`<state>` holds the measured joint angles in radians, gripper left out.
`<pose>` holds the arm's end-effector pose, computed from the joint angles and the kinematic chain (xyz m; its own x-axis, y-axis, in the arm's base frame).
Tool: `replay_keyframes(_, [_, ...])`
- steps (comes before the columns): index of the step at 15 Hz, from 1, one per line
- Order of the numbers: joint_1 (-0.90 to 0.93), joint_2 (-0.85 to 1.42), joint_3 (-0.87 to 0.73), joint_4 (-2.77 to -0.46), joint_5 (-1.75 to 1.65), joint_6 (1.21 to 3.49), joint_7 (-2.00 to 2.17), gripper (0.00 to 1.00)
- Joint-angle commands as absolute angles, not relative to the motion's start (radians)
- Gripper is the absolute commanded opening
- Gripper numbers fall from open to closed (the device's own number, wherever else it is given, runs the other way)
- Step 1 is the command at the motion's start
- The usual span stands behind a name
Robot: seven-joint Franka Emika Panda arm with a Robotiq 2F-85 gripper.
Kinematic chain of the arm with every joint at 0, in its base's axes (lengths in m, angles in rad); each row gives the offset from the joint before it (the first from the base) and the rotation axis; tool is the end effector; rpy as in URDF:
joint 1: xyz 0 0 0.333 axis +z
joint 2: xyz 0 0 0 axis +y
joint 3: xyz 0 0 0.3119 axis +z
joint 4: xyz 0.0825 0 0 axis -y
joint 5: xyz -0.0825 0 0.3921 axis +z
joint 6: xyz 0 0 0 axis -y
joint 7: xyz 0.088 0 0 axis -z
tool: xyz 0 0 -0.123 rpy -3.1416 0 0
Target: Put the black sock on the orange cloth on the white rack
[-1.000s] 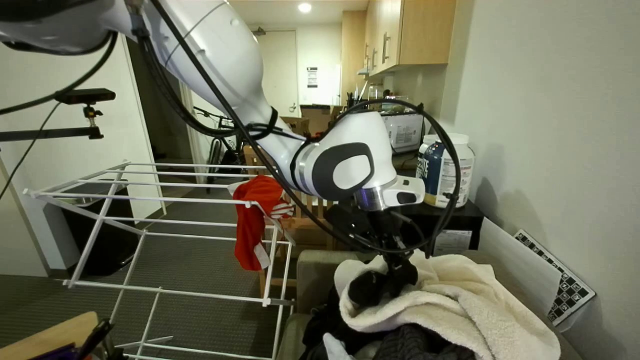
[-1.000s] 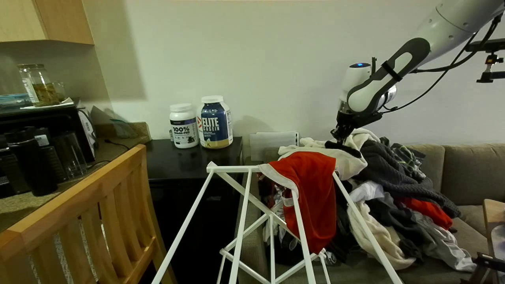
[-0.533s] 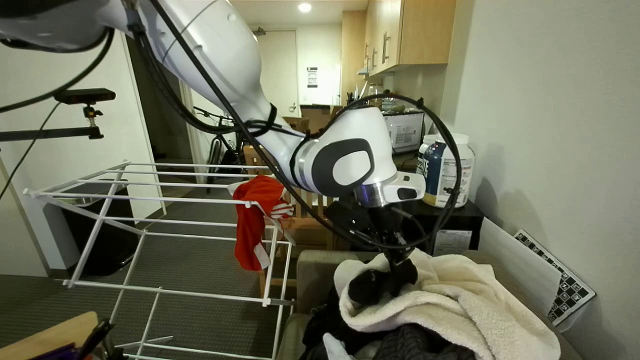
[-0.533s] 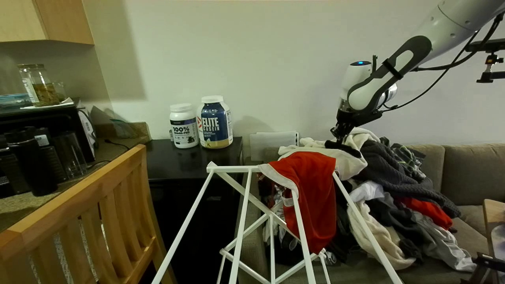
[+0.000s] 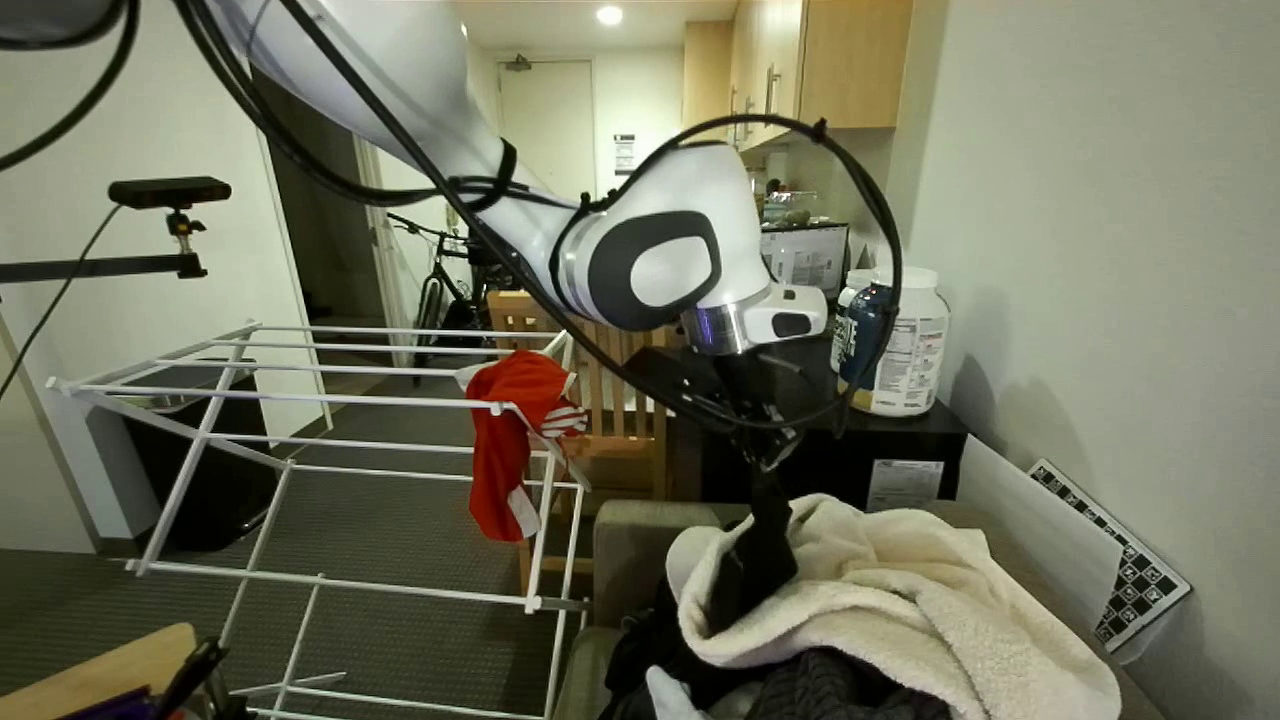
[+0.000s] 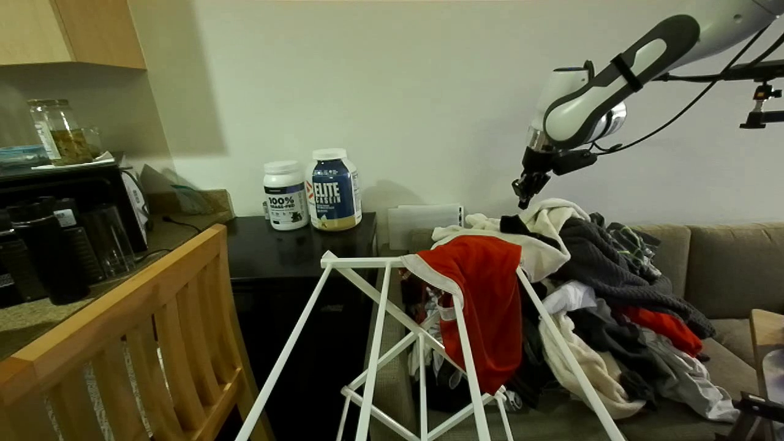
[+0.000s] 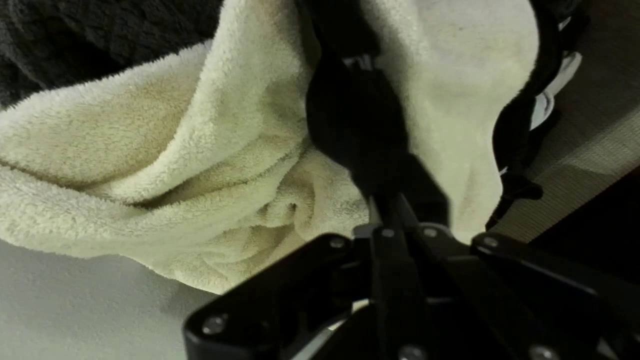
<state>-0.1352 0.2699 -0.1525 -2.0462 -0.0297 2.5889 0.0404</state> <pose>0.5999 -0.1745 0.3134 0.9228 -0.2718 0.2731 -0.2962 -0.9538 0.0514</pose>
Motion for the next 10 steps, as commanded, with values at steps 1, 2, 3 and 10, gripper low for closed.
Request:
replay_keyframes(1, [-0.160, 0.143, -0.109, -2.127, 0.050, 2.527, -0.073, 0.00])
replay_keyframes(2, [-0.159, 0.119, -0.104, -2.136, 0.068, 2.504, -0.095, 0.00])
replay_keyframes(3, [-0.155, 0.099, -0.103, -2.142, 0.080, 2.486, -0.109, 0.00])
replay_keyframes(10, [-0.149, 0.095, -0.132, -2.136, 0.033, 2.466, -0.093, 0.52])
